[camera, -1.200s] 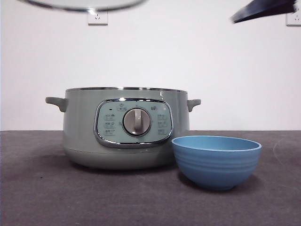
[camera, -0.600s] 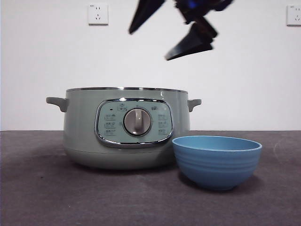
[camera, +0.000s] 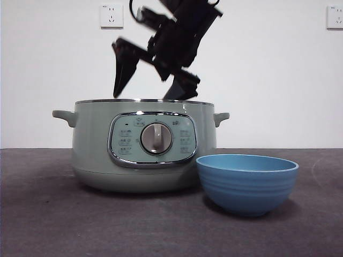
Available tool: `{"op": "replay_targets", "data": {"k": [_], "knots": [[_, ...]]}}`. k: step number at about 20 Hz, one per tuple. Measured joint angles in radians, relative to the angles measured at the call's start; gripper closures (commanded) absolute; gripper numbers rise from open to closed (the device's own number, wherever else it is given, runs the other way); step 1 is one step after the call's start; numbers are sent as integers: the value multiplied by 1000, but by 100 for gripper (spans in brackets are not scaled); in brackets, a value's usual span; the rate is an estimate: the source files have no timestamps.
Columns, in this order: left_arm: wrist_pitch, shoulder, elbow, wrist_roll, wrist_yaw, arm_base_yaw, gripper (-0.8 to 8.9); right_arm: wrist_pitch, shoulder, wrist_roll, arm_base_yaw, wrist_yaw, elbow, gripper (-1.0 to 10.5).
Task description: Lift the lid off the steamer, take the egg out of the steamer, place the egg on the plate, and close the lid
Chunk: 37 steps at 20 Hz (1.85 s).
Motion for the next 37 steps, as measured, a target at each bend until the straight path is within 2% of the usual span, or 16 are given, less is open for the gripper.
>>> {"op": "replay_targets", "data": {"k": [13, 15, 20, 21, 26, 30, 33, 35, 37], "knots": [[-19, 0, 0, 0, 1, 0, 822, -36, 116, -21, 6, 37, 0, 432], [-19, 0, 0, 0, 1, 0, 822, -36, 124, -21, 6, 37, 0, 643], [-30, 0, 0, 2, 1, 0, 822, -29, 127, -23, 11, 35, 0, 925], [-30, 0, 0, 8, 1, 0, 822, -27, 127, -23, 11, 35, 0, 958], [-48, 0, 0, 9, 1, 0, 822, -21, 125, -23, 13, 37, 0, 958], [-47, 0, 0, 9, 1, 0, 822, -42, -30, -26, 13, 47, 0, 958], [-47, 0, 0, 11, 1, 0, 822, -212, -236, -48, 13, 80, 1, 958], [-47, 0, 0, 11, 1, 0, 822, -333, -342, -64, 13, 150, 1, 958], [-47, 0, 0, 11, 1, 0, 822, -415, -431, -74, 8, 167, 1, 959]]}}
